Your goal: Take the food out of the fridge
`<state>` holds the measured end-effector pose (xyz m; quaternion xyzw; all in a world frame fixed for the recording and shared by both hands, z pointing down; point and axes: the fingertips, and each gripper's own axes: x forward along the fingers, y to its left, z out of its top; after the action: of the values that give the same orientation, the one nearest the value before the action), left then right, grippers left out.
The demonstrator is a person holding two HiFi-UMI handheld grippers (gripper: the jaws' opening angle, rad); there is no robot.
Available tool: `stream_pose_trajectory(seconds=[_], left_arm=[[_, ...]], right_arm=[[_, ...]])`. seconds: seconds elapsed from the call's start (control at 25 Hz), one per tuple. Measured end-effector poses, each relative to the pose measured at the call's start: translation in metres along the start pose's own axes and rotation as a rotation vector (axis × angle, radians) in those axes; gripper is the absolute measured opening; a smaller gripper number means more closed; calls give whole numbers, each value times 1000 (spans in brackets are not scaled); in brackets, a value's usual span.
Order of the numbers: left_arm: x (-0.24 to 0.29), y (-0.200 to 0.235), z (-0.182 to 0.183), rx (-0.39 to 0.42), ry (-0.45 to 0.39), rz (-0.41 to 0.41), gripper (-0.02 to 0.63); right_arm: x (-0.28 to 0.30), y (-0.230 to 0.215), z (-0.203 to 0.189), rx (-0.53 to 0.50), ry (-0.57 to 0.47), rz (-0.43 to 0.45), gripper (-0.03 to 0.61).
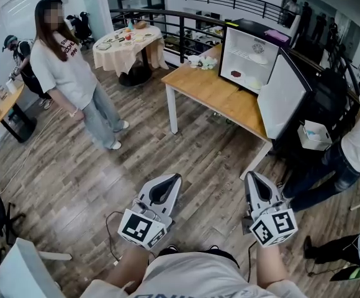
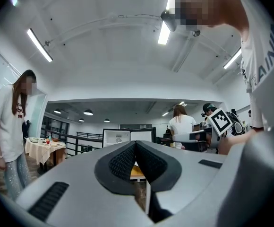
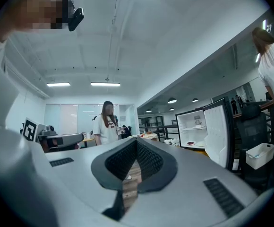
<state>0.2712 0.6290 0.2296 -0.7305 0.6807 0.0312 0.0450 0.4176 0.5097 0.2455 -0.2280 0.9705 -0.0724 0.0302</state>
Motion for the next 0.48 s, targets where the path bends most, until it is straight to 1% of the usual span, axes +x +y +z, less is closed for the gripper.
stream_pose_trajectory(seconds=[0.12,0.28,0.48], left_arm=[[-12,15,-2,5,5,-5,6],[-31,38,-10,-19,11,-5,6],[-37,54,-18,-27,21,-26,6]], right_arm=[[11,14,-3,-11,1,-10,18],[24,33,-18,-7,21,-39,18],[41,52,-26,-15,40,-24,19]])
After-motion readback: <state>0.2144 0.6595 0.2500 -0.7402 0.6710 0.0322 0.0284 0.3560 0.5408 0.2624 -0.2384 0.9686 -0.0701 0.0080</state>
